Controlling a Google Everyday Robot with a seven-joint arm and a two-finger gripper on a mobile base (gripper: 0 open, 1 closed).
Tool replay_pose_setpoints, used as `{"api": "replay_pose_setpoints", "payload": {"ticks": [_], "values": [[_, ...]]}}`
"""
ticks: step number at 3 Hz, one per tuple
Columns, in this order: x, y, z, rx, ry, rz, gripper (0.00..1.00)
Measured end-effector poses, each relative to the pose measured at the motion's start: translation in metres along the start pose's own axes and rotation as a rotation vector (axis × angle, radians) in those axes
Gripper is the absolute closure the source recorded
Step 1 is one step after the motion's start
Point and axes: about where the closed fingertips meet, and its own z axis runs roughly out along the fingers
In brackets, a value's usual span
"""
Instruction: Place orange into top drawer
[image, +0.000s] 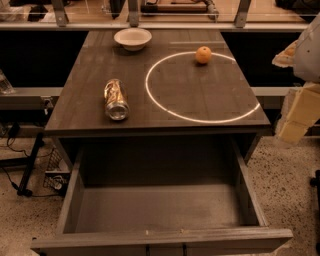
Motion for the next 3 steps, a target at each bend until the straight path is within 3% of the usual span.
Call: {"api": "replay_pose_setpoints", "payload": {"ticks": [1, 2, 3], "values": [[0.000, 0.000, 0.000, 0.000, 0.000, 0.000, 0.00], [0.001, -0.049, 0.006, 0.060, -0.037, 0.029, 0.00], [-0.015, -0.143, 0.025, 0.153, -0.101, 0.081, 0.00]]}}
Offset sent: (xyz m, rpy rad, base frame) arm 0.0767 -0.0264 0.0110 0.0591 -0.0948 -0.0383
